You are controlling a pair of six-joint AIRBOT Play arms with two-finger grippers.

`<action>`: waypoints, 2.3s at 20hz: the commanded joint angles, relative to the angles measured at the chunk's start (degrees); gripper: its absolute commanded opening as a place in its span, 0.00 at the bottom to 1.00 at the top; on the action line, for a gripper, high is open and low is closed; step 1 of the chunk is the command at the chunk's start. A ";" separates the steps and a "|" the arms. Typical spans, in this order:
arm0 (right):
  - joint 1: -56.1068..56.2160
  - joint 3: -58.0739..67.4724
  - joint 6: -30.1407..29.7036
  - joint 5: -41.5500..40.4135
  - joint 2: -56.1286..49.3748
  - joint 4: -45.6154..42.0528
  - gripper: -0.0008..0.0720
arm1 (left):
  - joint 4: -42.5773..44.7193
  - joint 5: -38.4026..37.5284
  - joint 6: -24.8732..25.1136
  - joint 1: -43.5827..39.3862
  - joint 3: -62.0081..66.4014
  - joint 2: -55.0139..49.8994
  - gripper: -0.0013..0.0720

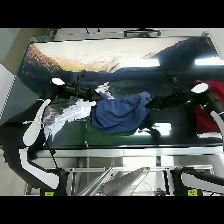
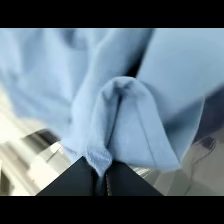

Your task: Fold the shirts.

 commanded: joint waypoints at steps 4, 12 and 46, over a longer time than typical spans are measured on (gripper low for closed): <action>-2.84 18.91 2.82 10.25 13.03 2.36 0.03 | -3.13 -4.87 -1.88 -0.26 11.63 19.96 0.02; -2.75 36.02 3.98 5.66 25.73 2.12 0.03 | 12.59 0.61 -11.21 0.02 18.23 47.28 0.05; 7.82 24.57 27.52 14.43 -14.16 -46.73 0.64 | 37.42 -18.91 -15.23 -1.62 17.88 3.41 0.99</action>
